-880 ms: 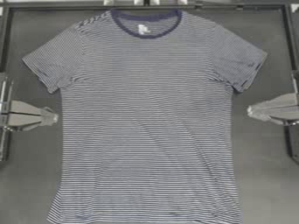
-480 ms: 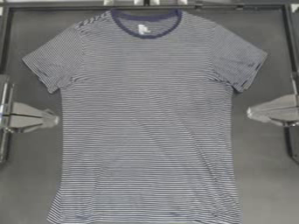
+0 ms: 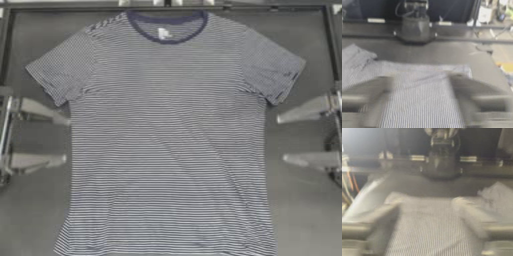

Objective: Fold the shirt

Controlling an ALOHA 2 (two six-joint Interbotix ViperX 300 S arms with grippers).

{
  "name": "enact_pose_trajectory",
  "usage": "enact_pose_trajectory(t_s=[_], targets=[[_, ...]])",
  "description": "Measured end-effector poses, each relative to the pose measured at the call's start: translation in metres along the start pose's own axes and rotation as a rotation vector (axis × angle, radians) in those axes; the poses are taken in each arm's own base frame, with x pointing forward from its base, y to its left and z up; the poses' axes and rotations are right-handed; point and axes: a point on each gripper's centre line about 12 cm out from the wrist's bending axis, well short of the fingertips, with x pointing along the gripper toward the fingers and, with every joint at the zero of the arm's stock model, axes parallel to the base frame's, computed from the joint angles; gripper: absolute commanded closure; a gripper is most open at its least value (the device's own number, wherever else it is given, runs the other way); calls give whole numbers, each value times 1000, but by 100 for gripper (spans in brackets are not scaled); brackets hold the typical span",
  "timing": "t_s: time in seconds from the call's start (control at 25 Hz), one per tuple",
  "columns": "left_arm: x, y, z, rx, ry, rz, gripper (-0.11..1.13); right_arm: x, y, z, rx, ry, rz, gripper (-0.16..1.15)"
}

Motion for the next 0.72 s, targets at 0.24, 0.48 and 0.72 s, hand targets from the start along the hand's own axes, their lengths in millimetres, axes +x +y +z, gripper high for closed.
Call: enact_pose_trajectory(t_s=[0.24, 0.48, 0.72], targets=[[2, -4, 9, -33, 141, -14, 6, 0, 1, 8, 49, 221, 0, 0], [16, -17, 8, -42, 343, -60, 8, -4, 7, 16, 150, 467, 15, 0], [33, -27, -9, -162, 579, -43, 11, 8, 24, 3, 255, 743, 9, 0]])
